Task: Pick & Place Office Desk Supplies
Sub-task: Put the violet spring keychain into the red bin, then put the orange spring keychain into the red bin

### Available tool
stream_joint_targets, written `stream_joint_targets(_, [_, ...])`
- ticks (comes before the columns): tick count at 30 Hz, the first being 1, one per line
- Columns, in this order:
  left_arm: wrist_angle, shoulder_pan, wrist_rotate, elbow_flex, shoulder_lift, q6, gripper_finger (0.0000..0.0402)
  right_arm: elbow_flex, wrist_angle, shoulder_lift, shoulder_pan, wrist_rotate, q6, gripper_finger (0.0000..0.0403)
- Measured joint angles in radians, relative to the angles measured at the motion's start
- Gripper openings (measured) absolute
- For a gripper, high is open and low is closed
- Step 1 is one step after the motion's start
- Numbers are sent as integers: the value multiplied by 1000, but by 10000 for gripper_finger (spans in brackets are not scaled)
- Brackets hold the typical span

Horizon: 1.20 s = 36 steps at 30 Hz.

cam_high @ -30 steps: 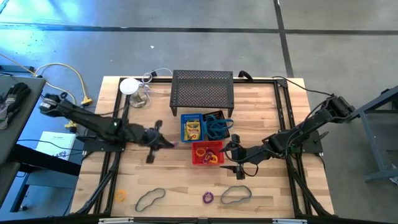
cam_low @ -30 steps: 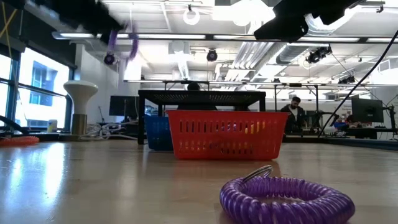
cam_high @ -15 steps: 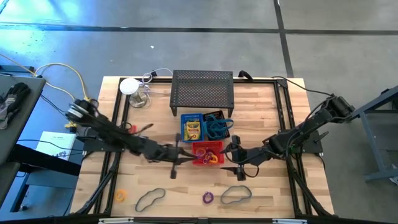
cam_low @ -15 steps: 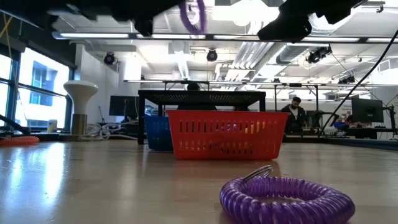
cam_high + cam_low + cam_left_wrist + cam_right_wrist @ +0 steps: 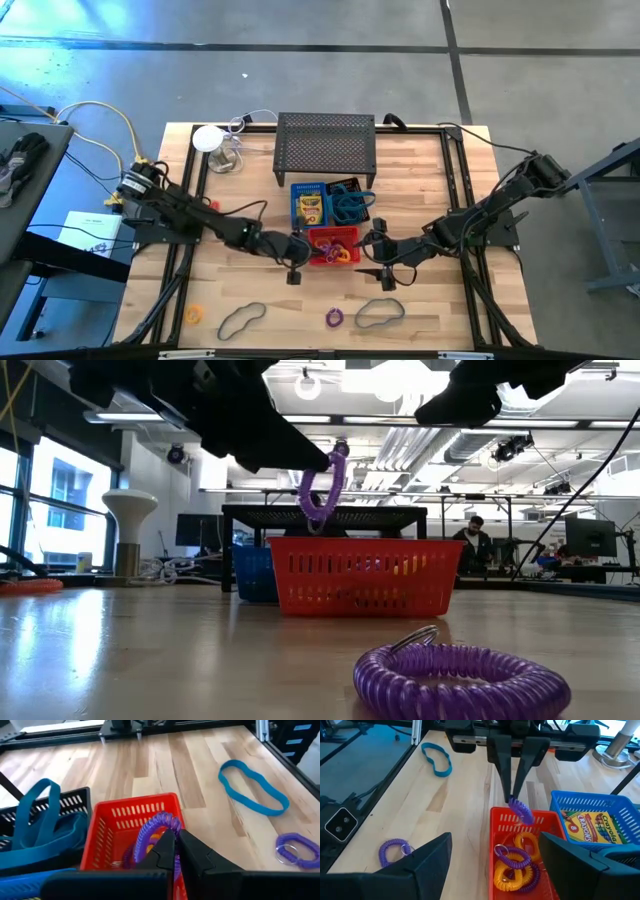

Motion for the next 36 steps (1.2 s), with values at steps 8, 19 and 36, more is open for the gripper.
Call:
stream_joint_targets(8, [-7,16,0,0,5,-17,34,0,-1,0,0,0,24,286])
stream_joint_targets(19, [-1,16,0,-1,10,-84,120,0,-1,0,-18,2,-5,286])
stream_joint_targets(36, [-1020,-144,-295,269,-179,-366,134,0,-17,0,-9,-23,-36,286])
